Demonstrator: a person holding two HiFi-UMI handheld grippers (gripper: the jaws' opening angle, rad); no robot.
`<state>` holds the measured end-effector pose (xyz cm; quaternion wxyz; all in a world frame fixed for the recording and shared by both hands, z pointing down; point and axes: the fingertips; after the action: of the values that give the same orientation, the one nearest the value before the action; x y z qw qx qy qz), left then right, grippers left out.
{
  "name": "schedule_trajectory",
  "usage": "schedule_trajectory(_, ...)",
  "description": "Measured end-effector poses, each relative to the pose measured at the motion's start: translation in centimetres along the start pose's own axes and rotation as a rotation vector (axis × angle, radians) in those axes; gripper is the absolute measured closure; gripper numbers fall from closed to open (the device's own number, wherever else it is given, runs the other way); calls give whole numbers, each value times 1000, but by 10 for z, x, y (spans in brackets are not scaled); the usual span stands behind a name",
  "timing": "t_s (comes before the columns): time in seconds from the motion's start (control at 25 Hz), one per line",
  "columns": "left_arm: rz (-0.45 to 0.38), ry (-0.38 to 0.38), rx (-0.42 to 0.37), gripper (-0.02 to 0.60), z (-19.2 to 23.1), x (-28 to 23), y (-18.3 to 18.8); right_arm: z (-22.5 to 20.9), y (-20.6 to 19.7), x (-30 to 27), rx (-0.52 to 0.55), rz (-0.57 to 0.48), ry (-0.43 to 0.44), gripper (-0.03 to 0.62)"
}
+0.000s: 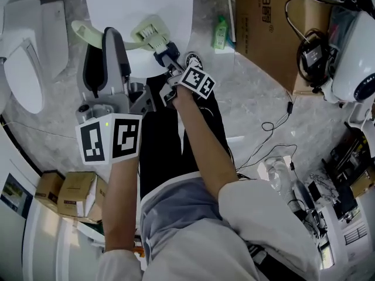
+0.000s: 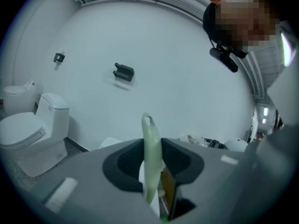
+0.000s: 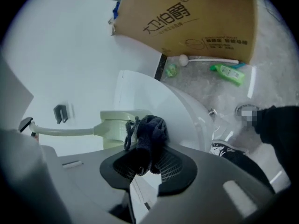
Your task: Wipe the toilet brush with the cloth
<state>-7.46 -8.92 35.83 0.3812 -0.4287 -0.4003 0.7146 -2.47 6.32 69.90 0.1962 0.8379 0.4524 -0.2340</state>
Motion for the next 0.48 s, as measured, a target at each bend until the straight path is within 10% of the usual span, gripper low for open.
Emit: schedule_trajectory(0.48, 61, -178, -39, 581, -15, -9, -5, 13, -35, -9, -250, -170, 45, 514)
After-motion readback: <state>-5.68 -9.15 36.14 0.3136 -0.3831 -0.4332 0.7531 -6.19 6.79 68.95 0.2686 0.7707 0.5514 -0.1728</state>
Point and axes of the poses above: the fingertips, and each gripper's own axes: x backward along the fingers, z to its left, y out of its top, and after that the axes turned 1 degree about z, right-handed
